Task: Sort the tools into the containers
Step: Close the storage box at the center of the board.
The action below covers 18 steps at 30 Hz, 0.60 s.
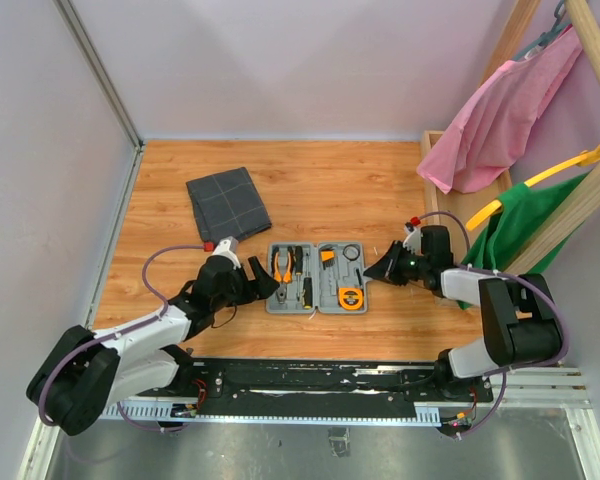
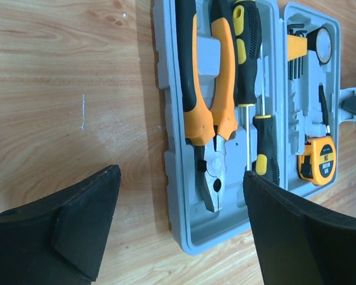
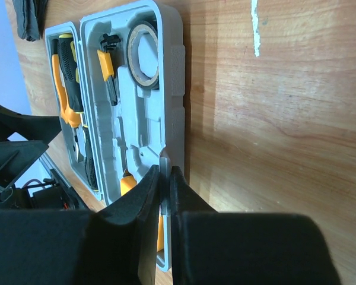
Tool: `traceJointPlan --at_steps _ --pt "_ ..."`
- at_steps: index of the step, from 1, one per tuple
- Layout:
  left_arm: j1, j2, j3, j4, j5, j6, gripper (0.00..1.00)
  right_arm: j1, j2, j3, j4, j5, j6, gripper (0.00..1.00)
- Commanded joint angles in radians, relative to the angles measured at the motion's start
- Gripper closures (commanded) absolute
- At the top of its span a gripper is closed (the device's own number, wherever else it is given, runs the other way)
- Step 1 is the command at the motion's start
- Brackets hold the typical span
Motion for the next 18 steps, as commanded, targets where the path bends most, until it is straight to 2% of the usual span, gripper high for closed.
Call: traceJointPlan --at_steps 1,7,18 --pt "0.01 0.048 -0.015 0.108 0.024 -0.002 0.1 0.025 0.029 0.007 0.012 -0.024 0.003 0.99" --pt "0.024 0.123 0.002 0.175 0.056 0.001 0.02 0.042 0.056 0.021 0.025 -0.041 0.002 0.99" --pt "0.032 0.224 -0.001 0.346 0.179 0.01 0.01 0.059 0.127 0.052 0.04 -0.073 -0.001 0.99"
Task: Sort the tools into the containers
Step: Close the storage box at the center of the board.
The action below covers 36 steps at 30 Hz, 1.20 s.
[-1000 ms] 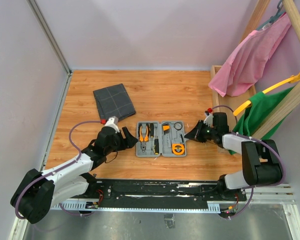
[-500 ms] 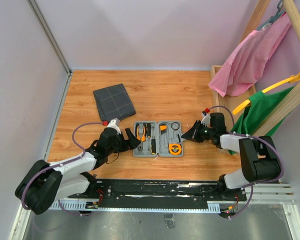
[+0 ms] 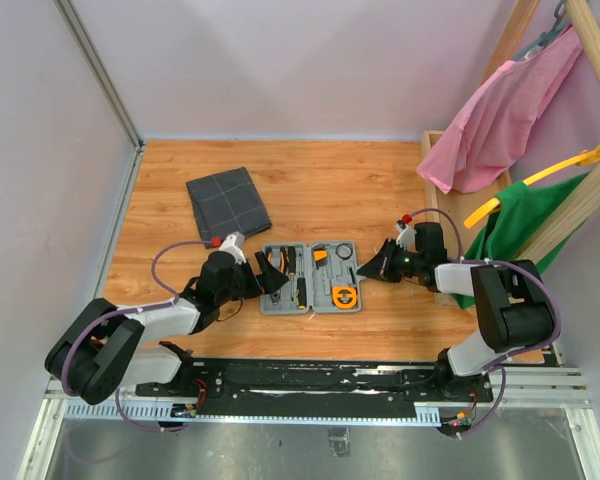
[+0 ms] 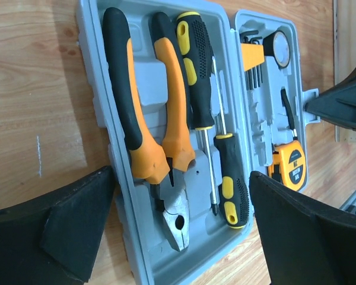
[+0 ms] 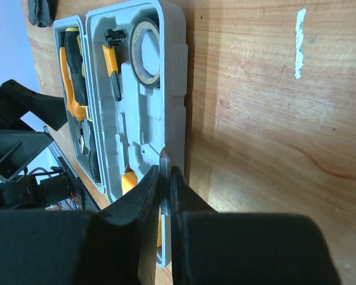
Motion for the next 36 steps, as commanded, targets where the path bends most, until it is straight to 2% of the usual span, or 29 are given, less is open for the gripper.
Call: traceJointPlan --at_steps 1,8,14,26,30,36 --pt "0.007 0.027 0.009 0.077 0.059 0.02 0.01 0.029 0.042 0.017 -0.022 -0.014 -0.011 0.99" --pt "0.007 -0.017 0.059 0.061 0.12 0.054 0.01 0.042 0.05 0.014 -0.01 -0.006 -0.005 0.99" --pt "0.007 -0.105 0.117 -0.042 0.132 0.038 0.01 0.051 0.061 0.009 0.01 0.0 0.005 0.99" --pt "0.004 -0.196 0.183 -0.098 0.169 0.005 0.01 0.053 0.071 0.007 0.012 0.006 0.004 0.99" --pt "-0.022 -0.219 0.229 -0.156 0.132 0.023 0.01 0.054 0.074 0.009 0.005 0.014 0.0 0.99" --pt "-0.1 -0.166 0.279 -0.163 0.108 0.023 0.01 0.054 0.089 0.014 0.007 0.004 0.006 0.99"
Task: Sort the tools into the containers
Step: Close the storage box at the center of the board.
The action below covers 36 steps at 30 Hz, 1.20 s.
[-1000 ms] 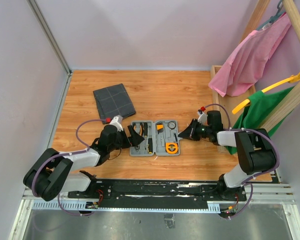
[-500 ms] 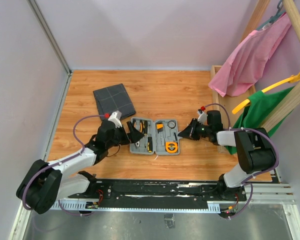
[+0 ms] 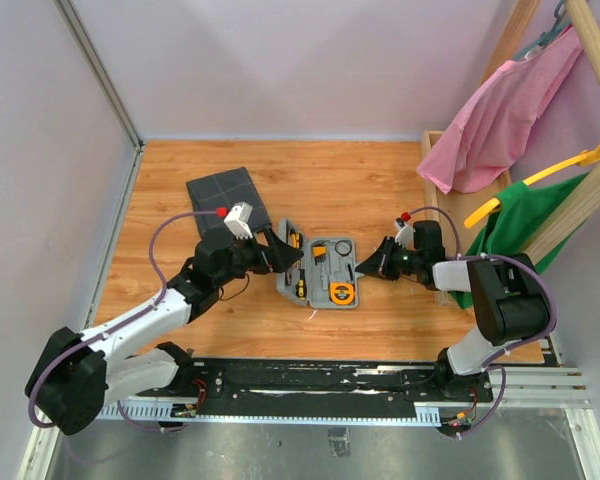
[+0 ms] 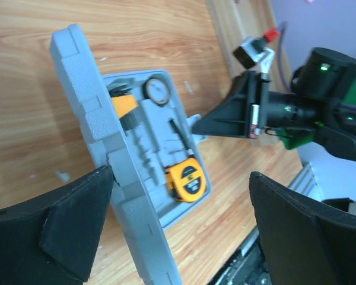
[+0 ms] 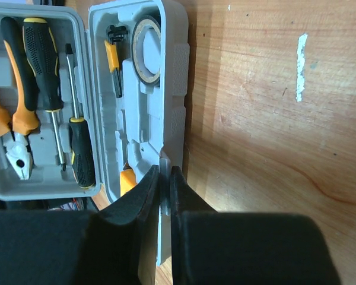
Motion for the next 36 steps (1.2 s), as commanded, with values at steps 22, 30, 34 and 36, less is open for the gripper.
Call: traceJointPlan --at_steps 22,30,34,36 --pt "-0.221 0.356 0.163 0.19 0.076 -0.026 0.01 0.051 0.019 -0.006 -0.072 0.035 -0.023 0.99" --pt "-0.225 0.355 0.186 0.178 0.08 0.006 0.01 0.049 -0.143 0.018 -0.208 0.166 -0.073 0.7" --pt "-0.225 0.357 0.194 0.16 0.069 0.021 0.01 0.049 -0.274 0.029 -0.316 0.274 -0.102 0.64" --pt "-0.225 0.361 0.204 0.141 0.053 0.032 0.01 0.049 -0.331 0.033 -0.367 0.323 -0.121 0.63"
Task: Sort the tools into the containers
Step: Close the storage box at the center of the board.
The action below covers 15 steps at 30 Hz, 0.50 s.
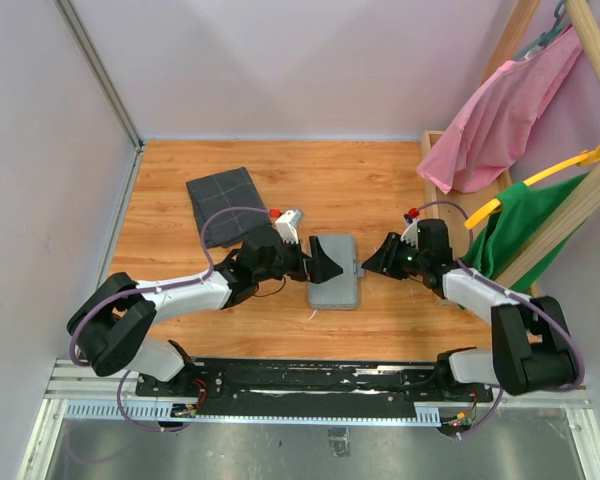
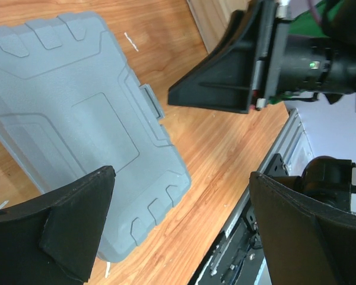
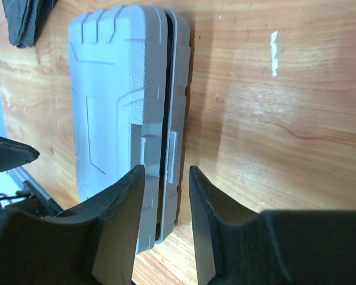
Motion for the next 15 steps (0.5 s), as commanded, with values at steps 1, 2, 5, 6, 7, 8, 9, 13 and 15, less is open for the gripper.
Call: traceJointPlan --at_steps 1,2,5,6,7,8,9,13,15 --pt "-0.009 -0.003 0.048 -0.041 -0.026 0.043 0.01 0.012 -0.124 0.031 -0.16 0.155 -0.069 0.62" --pt "-0.009 -0.001 0.055 -0.057 -0.041 0.048 0.01 0.012 -0.146 0.032 -0.178 0.17 -0.078 0.61" --pt "-0.01 0.006 0.082 -0.133 -0.112 0.063 0.01 0.012 -0.195 0.027 -0.213 0.196 -0.095 0.6" --pt "-0.01 0.009 0.095 -0.161 -0.138 0.069 0.01 0.012 -0.204 0.022 -0.218 0.2 -0.097 0.59" --pt "-0.011 0.018 0.113 -0.192 -0.165 0.077 0.01 0.012 -0.212 0.017 -0.22 0.203 -0.098 0.59" --pt "-0.013 0.03 0.136 -0.231 -0.197 0.085 0.01 0.012 -0.218 0.012 -0.22 0.204 -0.097 0.59" --pt "-0.015 0.044 0.162 -0.27 -0.228 0.095 0.01 0.012 -0.221 0.007 -0.218 0.205 -0.095 0.58" --pt "-0.027 0.123 0.261 -0.4 -0.32 0.125 0.01 0.012 -0.223 -0.009 -0.197 0.201 -0.082 0.58" --pt "-0.031 0.155 0.283 -0.415 -0.331 0.129 0.01 0.013 -0.222 -0.015 -0.188 0.196 -0.078 0.57"
